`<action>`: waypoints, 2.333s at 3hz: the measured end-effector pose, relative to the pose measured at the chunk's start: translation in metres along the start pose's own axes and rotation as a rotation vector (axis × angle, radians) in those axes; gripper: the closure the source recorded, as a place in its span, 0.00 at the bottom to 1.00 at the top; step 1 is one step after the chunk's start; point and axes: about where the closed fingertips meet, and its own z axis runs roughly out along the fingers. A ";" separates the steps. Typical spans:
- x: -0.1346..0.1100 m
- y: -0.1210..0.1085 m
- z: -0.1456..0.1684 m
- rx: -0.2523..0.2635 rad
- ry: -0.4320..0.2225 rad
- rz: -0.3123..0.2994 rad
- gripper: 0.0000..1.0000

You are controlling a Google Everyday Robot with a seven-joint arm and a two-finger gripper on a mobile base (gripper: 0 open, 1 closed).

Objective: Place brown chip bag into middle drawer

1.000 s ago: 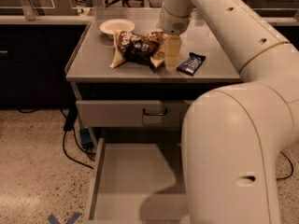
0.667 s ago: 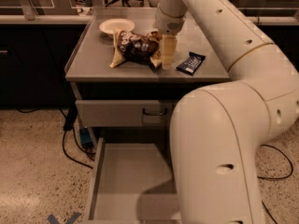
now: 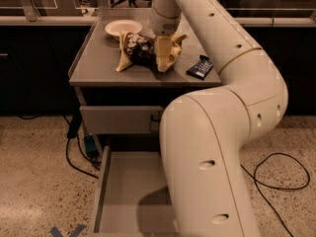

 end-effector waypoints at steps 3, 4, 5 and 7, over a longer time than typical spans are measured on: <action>-0.005 -0.008 0.007 0.016 -0.010 -0.005 0.48; -0.005 -0.008 0.007 0.017 -0.010 -0.005 0.72; -0.005 -0.008 0.007 0.017 -0.010 -0.005 1.00; -0.012 -0.010 0.001 0.029 -0.016 -0.026 1.00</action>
Offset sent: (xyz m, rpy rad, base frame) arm 0.0045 0.0054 -0.0011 0.0085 -0.0090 0.0046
